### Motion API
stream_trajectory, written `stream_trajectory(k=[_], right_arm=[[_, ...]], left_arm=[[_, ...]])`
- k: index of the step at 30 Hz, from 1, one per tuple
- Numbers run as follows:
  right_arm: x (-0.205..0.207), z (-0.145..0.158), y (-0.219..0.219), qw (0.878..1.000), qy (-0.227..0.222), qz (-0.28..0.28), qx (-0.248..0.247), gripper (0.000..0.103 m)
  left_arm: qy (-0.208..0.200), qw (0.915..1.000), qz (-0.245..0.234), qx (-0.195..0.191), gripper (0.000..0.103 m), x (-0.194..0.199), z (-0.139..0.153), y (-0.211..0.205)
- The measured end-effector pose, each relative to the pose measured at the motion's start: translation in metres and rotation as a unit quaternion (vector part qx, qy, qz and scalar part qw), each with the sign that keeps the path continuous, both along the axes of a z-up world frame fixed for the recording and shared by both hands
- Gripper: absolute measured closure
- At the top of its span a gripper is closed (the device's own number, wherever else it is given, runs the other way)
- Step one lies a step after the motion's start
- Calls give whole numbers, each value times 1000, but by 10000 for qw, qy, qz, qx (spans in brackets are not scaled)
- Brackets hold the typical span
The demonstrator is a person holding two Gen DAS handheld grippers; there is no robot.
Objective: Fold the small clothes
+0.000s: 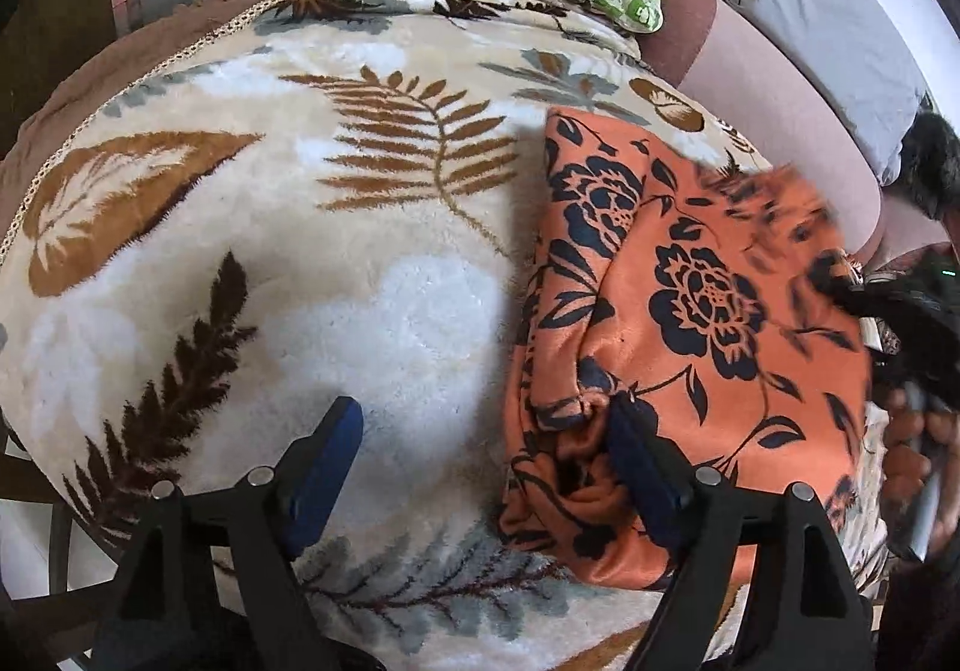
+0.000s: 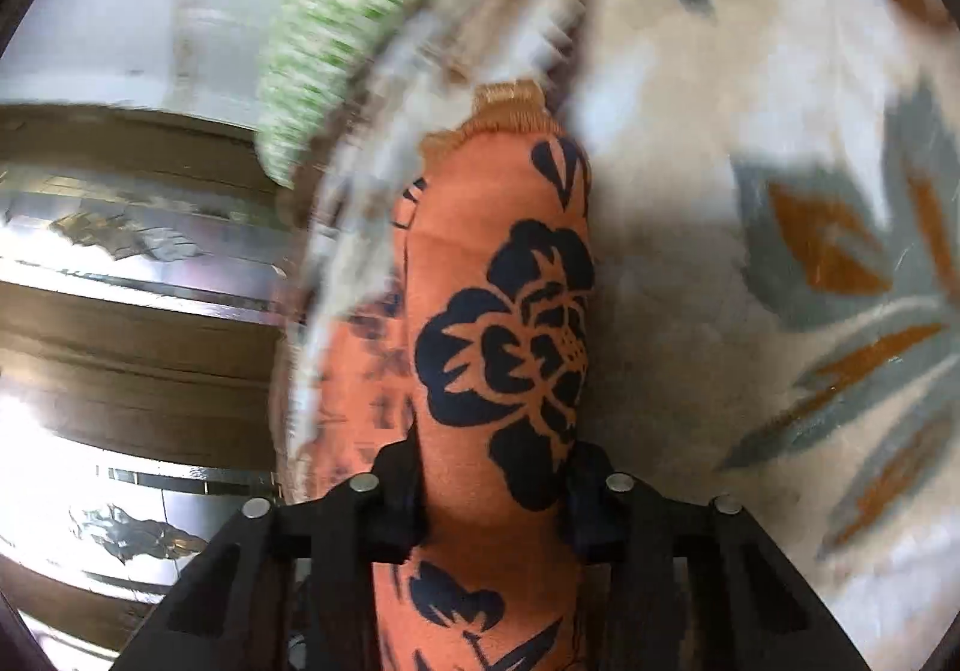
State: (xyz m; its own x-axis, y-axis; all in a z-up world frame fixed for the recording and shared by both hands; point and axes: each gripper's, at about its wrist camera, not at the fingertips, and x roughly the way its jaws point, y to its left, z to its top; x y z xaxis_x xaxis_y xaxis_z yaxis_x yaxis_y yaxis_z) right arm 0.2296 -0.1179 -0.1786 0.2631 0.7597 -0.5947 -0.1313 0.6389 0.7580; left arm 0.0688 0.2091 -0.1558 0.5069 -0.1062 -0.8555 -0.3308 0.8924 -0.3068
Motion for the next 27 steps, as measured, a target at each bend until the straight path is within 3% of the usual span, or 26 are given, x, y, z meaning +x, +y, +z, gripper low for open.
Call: stream_trajectory(k=[2,3,4,5,6,7,8,10,14,17,22,24,27], right_arm=[[0,-4,-1,9986,-53,-12,-534,67],[6,-27,-4,9969,382,-11,-689,60],[11,-50,-16,9952,822,-209,-489,51],[10,-56,-30,9952,878,-430,85,50],[7,-52,-38,9946,856,-543,207,44],[2,-45,-44,9950,738,-670,79,34],[-2,-35,-47,9958,553,-713,-156,31],[-10,-21,-51,9965,371,-651,-364,31],[-38,11,-54,9988,40,-372,-311,31],[-69,18,-43,9990,61,-76,-434,31],[-112,-5,-26,9971,307,282,-638,31],[-115,-17,-29,9975,516,207,-430,31],[-113,-35,-32,9961,860,173,-34,32]], left_arm=[[-66,9999,-30,-72,19,-2,1,0],[-42,9999,-44,-117,19,-2,0,0],[-44,9998,-52,-187,19,-2,2,1],[-65,9997,15,-249,20,-3,6,3],[-121,9996,88,-252,20,-6,11,6],[-201,9994,98,-270,20,-9,16,8],[-283,9991,105,-302,20,-11,21,12],[-320,9989,134,-308,20,-12,26,20],[-381,9972,252,-595,20,-16,26,32],[-465,9966,262,-630,20,-24,27,31],[-675,9945,-256,-755,20,-29,36,11],[-643,9949,-466,-623,20,-27,33,0],[-89,9982,-420,-428,21,-16,4,-2]])
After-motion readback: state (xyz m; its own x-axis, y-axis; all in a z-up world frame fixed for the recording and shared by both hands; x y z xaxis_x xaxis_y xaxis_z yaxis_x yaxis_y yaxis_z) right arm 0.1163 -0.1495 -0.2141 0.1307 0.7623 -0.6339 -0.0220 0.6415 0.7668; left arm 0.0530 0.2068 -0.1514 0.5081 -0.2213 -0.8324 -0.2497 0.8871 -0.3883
